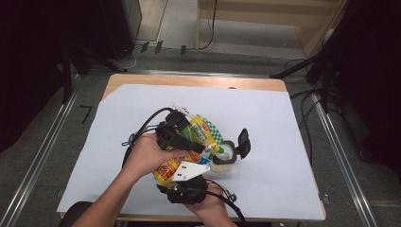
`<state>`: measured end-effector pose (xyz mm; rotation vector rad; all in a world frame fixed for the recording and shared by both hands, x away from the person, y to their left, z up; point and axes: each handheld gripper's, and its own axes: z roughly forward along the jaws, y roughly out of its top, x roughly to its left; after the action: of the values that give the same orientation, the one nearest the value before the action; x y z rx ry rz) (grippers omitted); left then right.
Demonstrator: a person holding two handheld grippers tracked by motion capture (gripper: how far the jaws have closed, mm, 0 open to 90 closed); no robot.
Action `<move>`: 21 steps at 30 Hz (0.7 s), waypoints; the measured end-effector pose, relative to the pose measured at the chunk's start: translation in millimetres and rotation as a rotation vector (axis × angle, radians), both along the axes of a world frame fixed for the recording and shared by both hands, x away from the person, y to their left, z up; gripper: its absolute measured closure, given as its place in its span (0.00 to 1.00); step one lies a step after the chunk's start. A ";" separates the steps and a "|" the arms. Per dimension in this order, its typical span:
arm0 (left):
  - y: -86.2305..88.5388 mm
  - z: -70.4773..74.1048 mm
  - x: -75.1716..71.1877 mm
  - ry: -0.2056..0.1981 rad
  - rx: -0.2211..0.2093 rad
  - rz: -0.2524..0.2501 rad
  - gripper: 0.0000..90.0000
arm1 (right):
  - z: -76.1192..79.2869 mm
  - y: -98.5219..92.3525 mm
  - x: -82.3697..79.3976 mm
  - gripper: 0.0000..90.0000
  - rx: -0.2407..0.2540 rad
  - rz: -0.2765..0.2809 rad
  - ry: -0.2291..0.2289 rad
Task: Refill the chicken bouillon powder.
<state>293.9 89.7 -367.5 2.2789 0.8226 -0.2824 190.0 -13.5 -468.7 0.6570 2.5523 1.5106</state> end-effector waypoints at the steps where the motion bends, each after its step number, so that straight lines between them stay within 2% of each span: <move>1: -0.4 -0.3 0.1 0.000 0.002 -0.002 0.85 | -0.2 -0.1 -0.1 0.59 -0.001 0.000 0.000; 6: -2.2 -0.9 0.7 0.007 0.011 0.006 0.85 | -0.7 -0.4 -0.1 0.59 0.001 0.000 0.004; 11: -2.4 -1.9 3.3 0.033 0.018 0.027 0.87 | -1.7 0.7 -0.7 0.56 -0.014 0.011 -0.006; 15: -3.7 -2.2 5.6 0.052 0.030 0.037 0.87 | -1.3 0.8 -0.8 0.62 -0.018 0.004 -0.016; 17: -5.3 -1.9 7.2 0.068 0.040 0.035 0.87 | -0.6 0.8 -1.3 0.65 -0.016 0.000 -0.009; 21: -8.8 -1.3 10.5 0.075 0.057 0.032 0.86 | 0.6 -0.2 1.2 0.65 0.001 0.004 0.011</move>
<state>304.5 80.9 -368.8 2.3183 0.9153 -0.3359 191.2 -13.7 -468.1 0.6625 2.5631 1.5136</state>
